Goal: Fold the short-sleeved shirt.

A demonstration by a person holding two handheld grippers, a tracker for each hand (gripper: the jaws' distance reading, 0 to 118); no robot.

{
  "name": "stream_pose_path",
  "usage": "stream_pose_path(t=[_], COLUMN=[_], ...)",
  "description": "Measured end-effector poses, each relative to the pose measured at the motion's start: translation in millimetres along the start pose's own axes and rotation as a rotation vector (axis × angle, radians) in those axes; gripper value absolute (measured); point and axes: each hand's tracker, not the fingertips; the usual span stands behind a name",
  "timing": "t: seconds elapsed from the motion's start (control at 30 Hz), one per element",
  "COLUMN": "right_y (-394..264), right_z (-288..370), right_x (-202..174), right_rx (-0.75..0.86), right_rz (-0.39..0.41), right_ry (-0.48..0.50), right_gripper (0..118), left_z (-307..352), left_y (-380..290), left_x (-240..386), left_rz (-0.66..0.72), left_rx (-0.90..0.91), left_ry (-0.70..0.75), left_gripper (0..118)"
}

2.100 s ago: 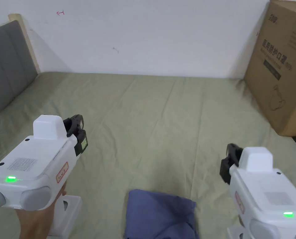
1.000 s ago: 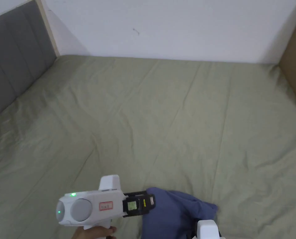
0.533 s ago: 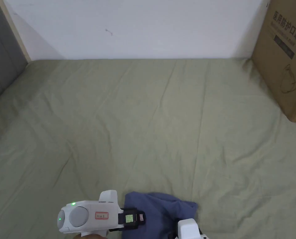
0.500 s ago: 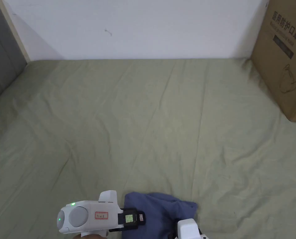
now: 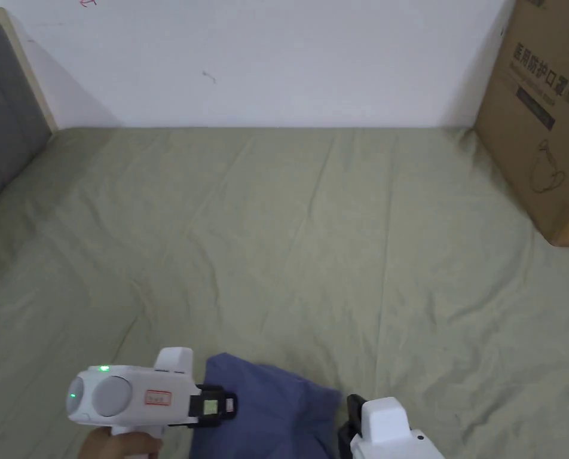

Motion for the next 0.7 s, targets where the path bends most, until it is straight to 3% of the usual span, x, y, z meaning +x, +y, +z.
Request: stream_pose_path(t=[0.37,0.53,0.7], right_y=[58,69,74], right_z=[-6,-24,-37], right_x=[-18,-29,-32], right_rx=[0.092,0.078,0.070], right_rz=[0.049,0.072,0.062], right_ry=[-0.015,-0.013,-0.018], right_gripper=[0,0,0], left_z=[141,175,175], left_y=[26,24,16], left_x=[-200,-260,-292], left_rz=[0.105,0.208,0.292], left_rx=[0.004,0.006,0.017], left_ry=[0.424,0.519,0.468], left_gripper=[22,22,22])
